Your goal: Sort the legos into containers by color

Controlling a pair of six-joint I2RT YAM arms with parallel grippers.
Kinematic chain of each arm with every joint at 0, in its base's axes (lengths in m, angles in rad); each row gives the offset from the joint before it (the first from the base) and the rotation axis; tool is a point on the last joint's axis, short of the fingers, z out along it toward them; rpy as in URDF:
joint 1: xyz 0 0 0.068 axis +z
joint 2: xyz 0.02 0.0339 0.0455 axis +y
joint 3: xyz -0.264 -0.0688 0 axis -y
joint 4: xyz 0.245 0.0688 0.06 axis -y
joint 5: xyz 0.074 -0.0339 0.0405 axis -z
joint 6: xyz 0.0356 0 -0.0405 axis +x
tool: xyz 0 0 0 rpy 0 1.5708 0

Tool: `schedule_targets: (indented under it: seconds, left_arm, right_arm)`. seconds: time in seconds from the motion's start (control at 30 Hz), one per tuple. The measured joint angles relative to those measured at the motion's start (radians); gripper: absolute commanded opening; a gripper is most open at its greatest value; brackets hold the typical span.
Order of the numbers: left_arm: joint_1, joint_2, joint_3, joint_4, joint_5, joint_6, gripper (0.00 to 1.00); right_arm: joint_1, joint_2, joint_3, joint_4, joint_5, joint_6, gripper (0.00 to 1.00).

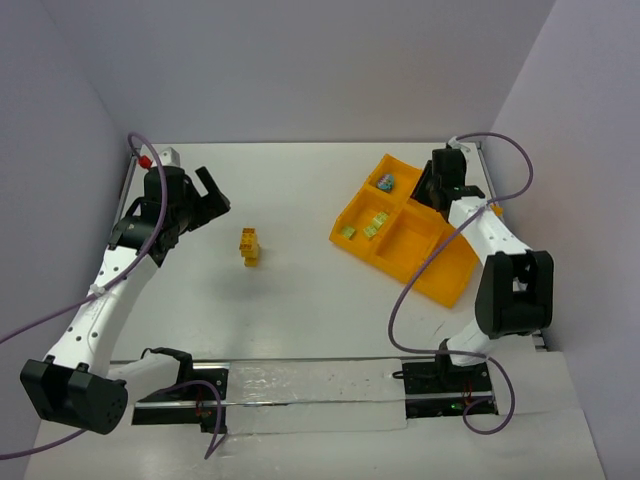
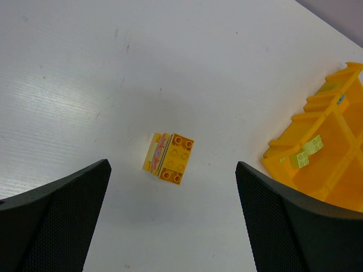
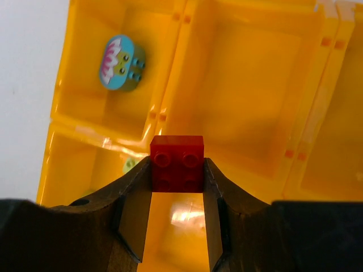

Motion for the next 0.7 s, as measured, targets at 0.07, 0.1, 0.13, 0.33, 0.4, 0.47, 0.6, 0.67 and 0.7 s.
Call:
schedule_targets:
  seconds: [0.07, 0.1, 0.13, 0.33, 0.4, 0.47, 0.6, 0.67, 0.7]
  left_arm:
    - [0.000, 0.006, 0.007, 0.000, 0.004, 0.005, 0.99]
    - [0.000, 0.009, 0.011, 0.000, 0.005, 0.007, 0.99]
    - [0.000, 0.011, 0.013, 0.000, 0.007, 0.007, 0.99]
    - [0.000, 0.021, 0.014, 0.000, 0.019, 0.008, 0.99]
    - [0.000, 0.027, 0.014, 0.000, 0.025, 0.008, 0.99]
    - [0.000, 0.034, 0.014, 0.000, 0.033, 0.008, 0.99]
    - [0.000, 0.053, 0.021, -0.001, 0.038, 0.015, 0.99]
    - [0.000, 0.059, 0.024, -0.003, 0.039, 0.021, 0.99]
    - [0.000, 0.060, 0.024, -0.004, 0.040, 0.024, 0.99]
  right_arm:
    - [-0.021, 0.051, 0.036, 0.002, -0.002, 0.009, 0.04]
    - [-0.029, 0.071, 0.050, 0.003, -0.004, 0.012, 0.05]
    - [-0.036, 0.092, 0.063, 0.003, -0.004, 0.014, 0.05]
    - [-0.062, 0.177, 0.131, 0.001, -0.008, 0.019, 0.43]
    - [-0.069, 0.193, 0.145, 0.002, -0.008, 0.020, 0.57]
    - [-0.073, 0.198, 0.147, 0.001, -0.007, 0.022, 0.63]
    - [-0.075, 0.199, 0.147, 0.002, 0.000, 0.022, 0.75]
    - [-0.075, 0.199, 0.147, 0.000, 0.008, 0.018, 0.76]
    - [-0.075, 0.198, 0.147, -0.001, 0.012, 0.015, 0.76]
